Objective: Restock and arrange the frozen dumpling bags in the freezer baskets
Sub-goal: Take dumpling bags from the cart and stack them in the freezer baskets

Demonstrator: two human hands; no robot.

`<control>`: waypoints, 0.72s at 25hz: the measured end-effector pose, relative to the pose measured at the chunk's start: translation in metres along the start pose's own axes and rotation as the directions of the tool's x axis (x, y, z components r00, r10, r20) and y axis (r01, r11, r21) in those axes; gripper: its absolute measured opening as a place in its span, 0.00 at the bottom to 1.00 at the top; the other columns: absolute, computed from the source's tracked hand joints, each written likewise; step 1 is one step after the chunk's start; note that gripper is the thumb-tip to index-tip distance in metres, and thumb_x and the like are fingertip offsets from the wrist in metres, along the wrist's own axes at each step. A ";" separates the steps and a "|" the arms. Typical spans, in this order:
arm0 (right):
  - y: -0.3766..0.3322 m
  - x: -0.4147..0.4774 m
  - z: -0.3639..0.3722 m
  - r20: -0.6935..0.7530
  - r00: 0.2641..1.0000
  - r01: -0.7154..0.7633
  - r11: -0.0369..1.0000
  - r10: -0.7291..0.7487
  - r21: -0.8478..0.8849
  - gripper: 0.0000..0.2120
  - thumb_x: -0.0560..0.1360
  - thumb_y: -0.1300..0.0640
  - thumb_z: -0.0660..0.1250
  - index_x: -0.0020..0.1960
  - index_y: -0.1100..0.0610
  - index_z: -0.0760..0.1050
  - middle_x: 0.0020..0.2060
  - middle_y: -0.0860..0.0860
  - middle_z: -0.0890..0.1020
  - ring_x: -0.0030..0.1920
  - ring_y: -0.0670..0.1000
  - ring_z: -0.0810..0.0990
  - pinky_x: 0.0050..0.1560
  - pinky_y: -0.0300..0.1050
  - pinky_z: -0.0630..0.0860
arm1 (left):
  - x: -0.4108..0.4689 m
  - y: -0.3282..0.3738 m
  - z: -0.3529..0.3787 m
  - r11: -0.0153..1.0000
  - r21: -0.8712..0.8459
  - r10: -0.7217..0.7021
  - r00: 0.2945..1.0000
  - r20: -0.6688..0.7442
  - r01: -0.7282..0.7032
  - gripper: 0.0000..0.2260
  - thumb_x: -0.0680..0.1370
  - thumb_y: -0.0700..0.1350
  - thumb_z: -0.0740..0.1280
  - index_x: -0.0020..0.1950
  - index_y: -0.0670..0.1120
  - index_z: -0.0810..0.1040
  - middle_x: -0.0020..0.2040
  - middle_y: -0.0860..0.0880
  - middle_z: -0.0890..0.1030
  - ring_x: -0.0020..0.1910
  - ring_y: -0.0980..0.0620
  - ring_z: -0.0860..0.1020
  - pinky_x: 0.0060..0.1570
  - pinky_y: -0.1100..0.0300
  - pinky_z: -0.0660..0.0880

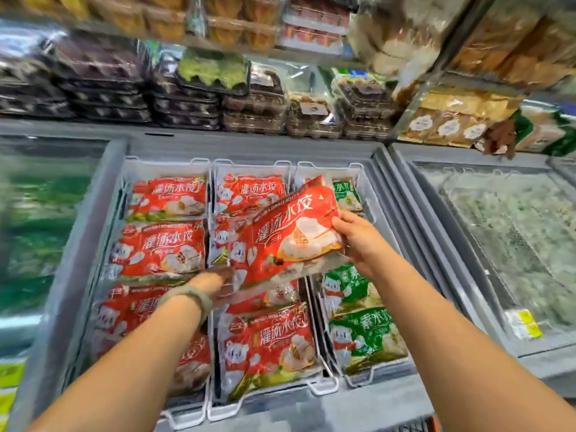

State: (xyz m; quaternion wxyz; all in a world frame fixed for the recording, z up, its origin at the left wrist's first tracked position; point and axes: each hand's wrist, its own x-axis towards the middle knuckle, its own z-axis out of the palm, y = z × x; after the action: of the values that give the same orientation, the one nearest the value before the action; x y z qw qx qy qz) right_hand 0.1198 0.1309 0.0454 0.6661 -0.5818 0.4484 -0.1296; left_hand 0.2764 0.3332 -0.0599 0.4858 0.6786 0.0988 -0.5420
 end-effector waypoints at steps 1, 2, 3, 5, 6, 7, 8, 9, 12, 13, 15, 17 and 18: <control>-0.002 0.014 0.000 0.003 1.000 -0.004 1.000 0.004 -0.011 0.11 0.79 0.62 0.59 0.45 0.55 0.80 0.34 0.44 0.85 0.31 0.42 0.81 0.28 0.33 0.74 | 0.006 0.006 0.002 1.000 -0.030 0.002 1.000 -0.002 -0.002 0.14 0.83 0.41 0.55 0.37 0.47 0.68 0.24 0.52 0.72 0.19 0.56 0.70 0.25 0.67 0.72; -0.004 0.029 0.001 -0.003 1.000 -0.019 0.999 0.019 -0.038 0.10 0.79 0.61 0.59 0.47 0.55 0.80 0.35 0.45 0.85 0.32 0.44 0.81 0.29 0.35 0.74 | 0.012 0.014 0.004 1.000 -0.027 0.011 0.999 -0.031 -0.012 0.11 0.82 0.42 0.57 0.40 0.48 0.70 0.29 0.50 0.72 0.25 0.54 0.71 0.31 0.62 0.74; -0.003 0.041 0.002 -0.027 0.999 -0.034 0.997 0.032 -0.072 0.10 0.79 0.61 0.59 0.50 0.56 0.79 0.37 0.48 0.84 0.33 0.47 0.80 0.32 0.37 0.73 | 0.017 0.022 0.004 0.999 -0.012 0.036 0.997 -0.061 -0.037 0.07 0.82 0.43 0.59 0.45 0.48 0.73 0.33 0.49 0.71 0.30 0.52 0.70 0.37 0.58 0.75; 0.003 0.076 0.005 -0.078 0.995 -0.077 0.987 0.067 -0.139 0.10 0.79 0.62 0.59 0.57 0.58 0.77 0.38 0.54 0.78 0.35 0.52 0.73 0.35 0.42 0.66 | 0.032 0.041 0.000 0.997 0.000 0.075 0.992 -0.104 -0.076 0.09 0.81 0.44 0.60 0.59 0.47 0.75 0.37 0.47 0.72 0.37 0.50 0.72 0.38 0.57 0.77; 0.005 0.093 0.007 -0.106 0.991 -0.100 0.983 0.083 -0.157 0.10 0.79 0.63 0.60 0.57 0.58 0.75 0.37 0.55 0.76 0.35 0.51 0.70 0.35 0.43 0.65 | 0.041 0.051 -0.004 0.997 0.009 0.082 0.989 -0.120 -0.082 0.13 0.81 0.45 0.61 0.64 0.44 0.74 0.40 0.45 0.75 0.40 0.48 0.72 0.33 0.59 0.77; 0.006 0.110 0.011 -0.122 0.988 -0.114 0.977 0.093 -0.182 0.08 0.78 0.64 0.60 0.55 0.59 0.76 0.36 0.55 0.76 0.35 0.51 0.70 0.35 0.44 0.65 | 0.052 0.060 -0.009 0.996 0.032 0.089 0.985 -0.149 -0.085 0.15 0.81 0.45 0.62 0.65 0.42 0.73 0.46 0.40 0.78 0.42 0.46 0.73 0.28 0.62 0.75; 0.007 0.128 0.016 -0.121 0.989 -0.113 0.968 0.088 -0.226 0.06 0.78 0.64 0.61 0.49 0.60 0.77 0.35 0.54 0.77 0.35 0.51 0.70 0.36 0.44 0.66 | 0.062 0.070 -0.014 0.994 0.068 0.092 0.978 -0.185 -0.081 0.14 0.80 0.45 0.62 0.65 0.42 0.74 0.54 0.37 0.79 0.44 0.46 0.72 0.27 0.63 0.74; 0.008 0.144 0.021 -0.113 0.991 -0.105 0.960 0.078 -0.260 0.08 0.77 0.65 0.61 0.43 0.60 0.77 0.33 0.54 0.78 0.35 0.52 0.72 0.36 0.44 0.67 | 0.073 0.080 -0.019 0.991 0.107 0.096 0.973 -0.212 -0.075 0.12 0.80 0.45 0.63 0.62 0.43 0.76 0.59 0.35 0.78 0.47 0.46 0.72 0.30 0.63 0.73; 0.011 0.192 0.037 -0.092 0.992 -0.119 0.869 0.085 -0.480 0.10 0.78 0.60 0.62 0.51 0.65 0.78 0.45 0.59 0.81 0.49 0.58 0.79 0.44 0.42 0.70 | 0.106 0.111 -0.025 0.979 0.192 0.109 0.963 -0.248 -0.061 0.09 0.80 0.42 0.60 0.55 0.40 0.78 0.51 0.37 0.76 0.44 0.47 0.72 0.45 0.58 0.70; 0.012 0.207 0.041 -0.114 0.989 -0.141 0.817 0.093 -0.558 0.13 0.78 0.58 0.62 0.56 0.66 0.77 0.52 0.60 0.81 0.55 0.59 0.78 0.48 0.41 0.70 | 0.113 0.121 -0.026 0.982 0.185 0.091 0.962 -0.259 -0.043 0.09 0.81 0.41 0.59 0.53 0.40 0.78 0.49 0.39 0.73 0.41 0.46 0.71 0.47 0.55 0.69; 0.012 0.238 0.049 -0.124 0.983 -0.185 0.798 0.139 -0.573 0.15 0.78 0.58 0.62 0.61 0.64 0.76 0.59 0.61 0.79 0.60 0.60 0.77 0.53 0.40 0.73 | 0.136 0.137 -0.028 0.976 0.219 0.083 0.954 -0.288 -0.019 0.12 0.81 0.41 0.59 0.59 0.37 0.77 0.52 0.37 0.75 0.45 0.45 0.73 0.50 0.52 0.72; 0.008 0.262 0.058 -0.112 0.982 -0.186 0.815 0.149 -0.549 0.13 0.78 0.60 0.61 0.60 0.64 0.76 0.56 0.61 0.80 0.58 0.59 0.78 0.42 0.34 0.73 | 0.152 0.155 -0.029 0.965 0.260 0.096 0.949 -0.300 -0.016 0.17 0.80 0.40 0.60 0.66 0.34 0.72 0.63 0.35 0.76 0.57 0.40 0.77 0.60 0.49 0.74; 0.004 0.272 0.062 -0.109 0.983 -0.185 0.827 0.150 -0.532 0.11 0.78 0.60 0.60 0.56 0.64 0.78 0.50 0.60 0.81 0.54 0.58 0.80 0.41 0.36 0.72 | 0.157 0.163 -0.028 0.968 0.250 0.106 0.949 -0.298 -0.029 0.17 0.80 0.40 0.61 0.67 0.34 0.72 0.66 0.36 0.75 0.63 0.39 0.76 0.64 0.48 0.73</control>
State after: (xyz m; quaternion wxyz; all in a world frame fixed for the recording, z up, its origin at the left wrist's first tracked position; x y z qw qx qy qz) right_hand 0.3178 -0.0161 -0.0840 0.4698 -0.6996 0.5366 0.0424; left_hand 0.4638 0.2099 -0.1019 0.3961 0.8122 0.0831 -0.4202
